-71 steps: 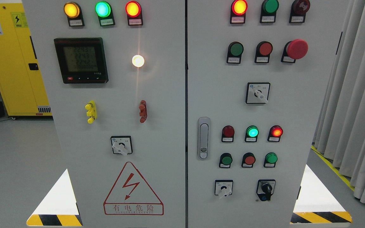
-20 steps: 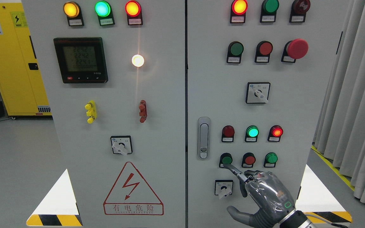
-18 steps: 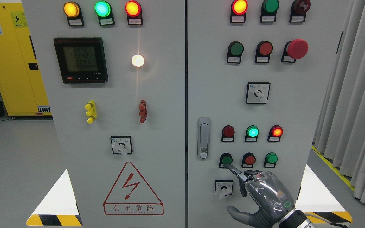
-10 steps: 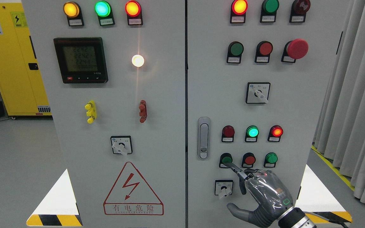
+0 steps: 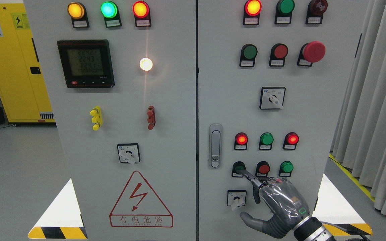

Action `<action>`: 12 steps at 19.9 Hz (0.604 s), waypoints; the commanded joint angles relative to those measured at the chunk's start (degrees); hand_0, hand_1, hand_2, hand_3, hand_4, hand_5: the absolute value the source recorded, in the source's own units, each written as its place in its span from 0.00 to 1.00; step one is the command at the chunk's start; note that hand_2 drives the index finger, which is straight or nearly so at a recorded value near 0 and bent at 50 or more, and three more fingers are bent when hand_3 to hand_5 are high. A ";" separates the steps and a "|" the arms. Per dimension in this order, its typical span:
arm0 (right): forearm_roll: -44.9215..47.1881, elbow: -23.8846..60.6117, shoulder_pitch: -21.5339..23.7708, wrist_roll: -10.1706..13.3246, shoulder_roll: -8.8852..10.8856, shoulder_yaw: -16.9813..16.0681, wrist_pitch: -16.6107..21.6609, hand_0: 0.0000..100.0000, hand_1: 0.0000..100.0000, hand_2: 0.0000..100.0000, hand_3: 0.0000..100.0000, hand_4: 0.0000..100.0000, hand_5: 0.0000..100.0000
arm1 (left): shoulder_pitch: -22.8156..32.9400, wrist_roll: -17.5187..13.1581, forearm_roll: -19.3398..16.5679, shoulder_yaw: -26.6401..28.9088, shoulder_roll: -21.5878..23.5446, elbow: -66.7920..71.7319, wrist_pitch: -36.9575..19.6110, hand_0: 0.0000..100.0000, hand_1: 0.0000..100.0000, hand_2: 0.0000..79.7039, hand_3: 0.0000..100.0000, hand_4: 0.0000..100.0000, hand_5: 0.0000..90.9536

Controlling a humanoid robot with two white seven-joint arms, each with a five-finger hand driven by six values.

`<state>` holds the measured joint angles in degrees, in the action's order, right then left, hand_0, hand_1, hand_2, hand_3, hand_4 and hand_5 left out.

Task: Press green start button
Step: 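Press the green push button inward with the right index finger, then withdraw the right hand downward away from the green button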

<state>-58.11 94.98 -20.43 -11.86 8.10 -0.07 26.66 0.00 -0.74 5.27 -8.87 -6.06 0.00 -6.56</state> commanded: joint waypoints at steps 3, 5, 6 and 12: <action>0.02 -0.67 -0.05 0.00 0.07 -1.78 -0.03 0.25 0.64 0.00 0.78 0.66 0.65 | -1.58 0.04 0.00 0.00 0.00 -1.58 -0.03 0.12 0.56 0.00 0.00 0.00 0.00; 0.19 0.12 0.13 0.52 -0.02 -1.96 -0.03 0.25 0.64 0.00 0.78 0.66 0.65 | -1.58 0.04 0.00 0.00 0.00 -1.58 -0.03 0.12 0.56 0.00 0.00 0.00 0.00; 0.28 0.90 0.22 0.79 -0.10 -2.04 -0.03 0.25 0.64 0.00 0.78 0.66 0.65 | -1.58 0.04 0.00 0.00 0.00 -1.58 -0.03 0.12 0.56 0.00 0.00 0.00 0.00; 8.01 4.60 2.05 0.70 -0.46 -2.13 0.14 0.26 0.64 0.00 0.78 0.65 0.65 | -1.58 0.04 0.00 0.00 0.00 -1.58 -0.03 0.12 0.56 0.00 0.00 0.00 0.00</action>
<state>-54.85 96.23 -19.80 -11.21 7.94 -1.20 26.29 0.00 -0.74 5.27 -8.89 -6.06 0.00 -6.56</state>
